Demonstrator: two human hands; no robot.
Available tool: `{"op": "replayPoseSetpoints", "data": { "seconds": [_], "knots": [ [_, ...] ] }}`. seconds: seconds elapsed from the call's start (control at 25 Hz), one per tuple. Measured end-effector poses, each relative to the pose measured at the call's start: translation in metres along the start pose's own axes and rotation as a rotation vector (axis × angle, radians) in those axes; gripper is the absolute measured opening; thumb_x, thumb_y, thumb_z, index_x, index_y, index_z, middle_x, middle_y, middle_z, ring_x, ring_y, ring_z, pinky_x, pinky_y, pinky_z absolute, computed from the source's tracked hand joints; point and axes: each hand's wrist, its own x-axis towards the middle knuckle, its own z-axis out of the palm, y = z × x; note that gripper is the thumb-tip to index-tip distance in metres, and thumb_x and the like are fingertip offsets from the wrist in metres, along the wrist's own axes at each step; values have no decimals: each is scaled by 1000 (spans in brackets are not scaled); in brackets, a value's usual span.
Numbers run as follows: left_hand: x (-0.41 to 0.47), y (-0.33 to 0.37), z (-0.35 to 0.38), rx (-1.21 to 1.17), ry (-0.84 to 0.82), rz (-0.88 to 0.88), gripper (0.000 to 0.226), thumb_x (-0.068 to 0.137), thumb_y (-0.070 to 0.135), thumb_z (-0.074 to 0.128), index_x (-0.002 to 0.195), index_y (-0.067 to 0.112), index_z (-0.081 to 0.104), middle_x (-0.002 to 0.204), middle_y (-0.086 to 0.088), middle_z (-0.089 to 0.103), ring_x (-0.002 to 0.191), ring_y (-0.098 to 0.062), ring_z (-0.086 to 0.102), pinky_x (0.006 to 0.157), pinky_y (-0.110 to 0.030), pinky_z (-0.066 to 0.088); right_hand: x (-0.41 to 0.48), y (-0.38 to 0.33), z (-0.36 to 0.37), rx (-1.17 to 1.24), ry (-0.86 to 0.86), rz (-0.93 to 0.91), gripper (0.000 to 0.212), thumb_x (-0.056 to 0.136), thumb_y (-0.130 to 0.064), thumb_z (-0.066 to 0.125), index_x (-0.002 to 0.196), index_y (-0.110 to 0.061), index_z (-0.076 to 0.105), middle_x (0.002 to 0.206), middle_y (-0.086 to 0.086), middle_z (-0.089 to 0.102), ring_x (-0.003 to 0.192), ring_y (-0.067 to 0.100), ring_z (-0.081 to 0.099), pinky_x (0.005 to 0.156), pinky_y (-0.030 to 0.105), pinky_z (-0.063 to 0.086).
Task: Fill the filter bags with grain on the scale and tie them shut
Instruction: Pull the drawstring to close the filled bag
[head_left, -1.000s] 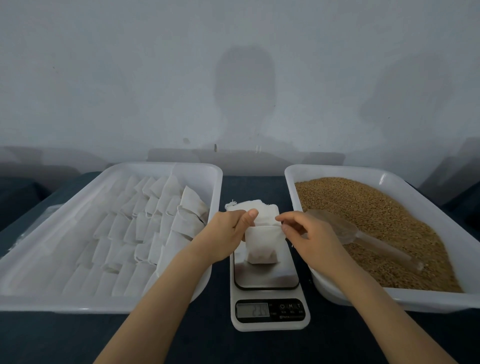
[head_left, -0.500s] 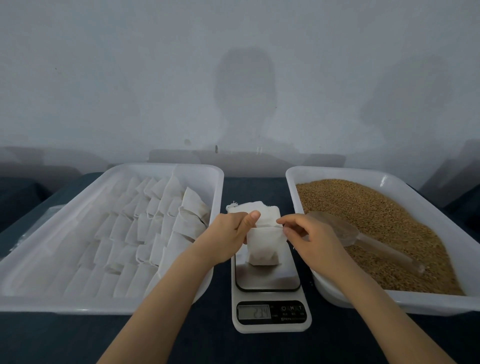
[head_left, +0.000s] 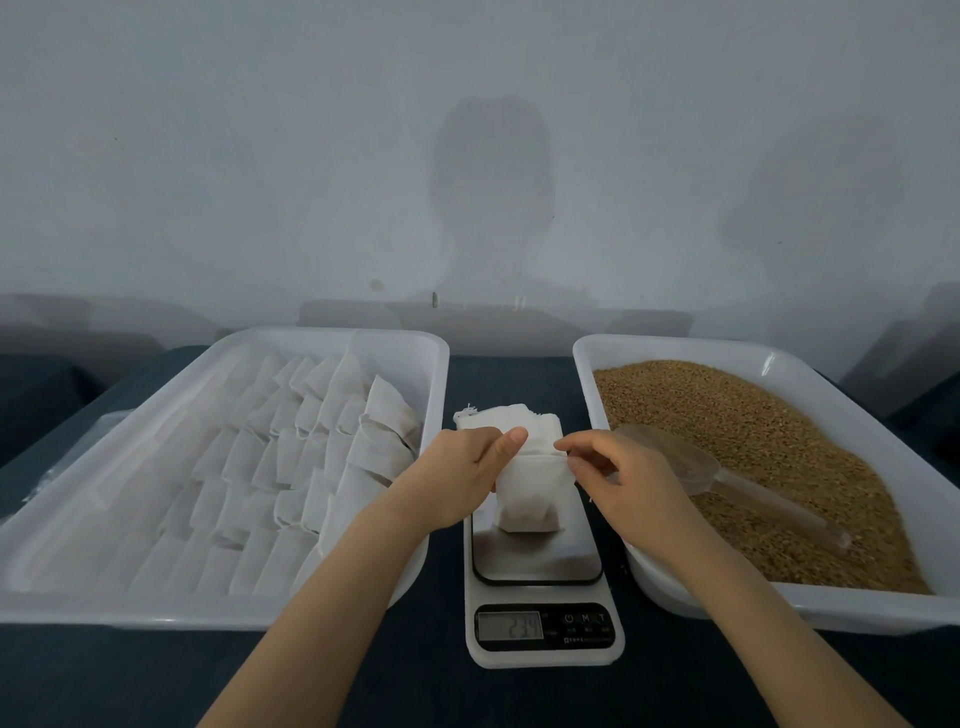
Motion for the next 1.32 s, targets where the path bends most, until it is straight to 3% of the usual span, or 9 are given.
{"op": "replayPoseSetpoints", "data": {
  "seconds": [0.52,0.64,0.8,0.92,1.08,1.16,1.2,1.24,1.32],
  "knots": [
    [0,0,0,2,-10,-4,63,92,60,23,90,10,61,88,-5,67,83,-17,62,82,-31,51,0,0,0,18,-7,6,22,90,-11,59,105,-24,67,89,-22,60,90,-12,54,74,3,41],
    [0,1,0,-10,-39,-31,58,87,65,25,82,18,58,85,-3,66,81,-17,62,74,-24,48,-1,1,0,29,-9,7,21,89,-13,62,105,-25,67,90,-21,60,91,-11,54,75,2,40],
    [-1,1,2,38,-93,-48,34,81,60,62,97,30,60,94,10,65,84,-9,59,70,-19,47,0,3,0,-13,-133,2,17,86,-21,66,100,-31,66,88,-19,60,87,-6,54,73,6,39],
    [-1,3,7,172,-132,-34,41,73,55,72,109,39,61,107,17,65,93,-4,58,77,-21,46,0,3,-1,27,-179,-45,12,84,-18,68,88,-30,69,78,-16,61,79,0,56,69,11,41],
    [0,6,7,237,-140,14,25,79,48,68,99,35,71,73,18,59,67,3,52,57,-7,34,0,-1,-2,122,-205,-43,9,85,-20,67,86,-28,71,77,-17,63,74,4,58,67,13,42],
    [1,5,5,151,-149,23,17,82,39,68,73,25,68,55,18,52,55,4,49,49,-7,33,-2,-4,-2,158,-160,-13,12,87,-23,63,90,-33,69,77,-17,64,71,3,60,66,11,44],
    [3,4,1,89,-142,3,27,83,35,69,60,24,59,48,17,49,49,3,47,48,-8,33,-2,-5,-3,176,-120,2,14,89,-24,60,94,-35,67,78,-17,65,70,4,61,66,12,46],
    [4,3,-7,28,-117,-41,35,83,32,69,55,23,51,45,16,46,46,1,44,47,-9,33,-3,-5,-3,195,-82,18,15,90,-25,57,97,-37,64,80,-17,66,69,5,62,67,13,48],
    [15,-1,-36,-73,5,-153,30,81,31,70,58,19,54,50,13,52,47,-2,50,50,-14,41,-3,-5,-4,207,-48,47,20,93,-22,54,101,-39,60,82,-18,66,69,6,63,69,16,50]
  ]
}}
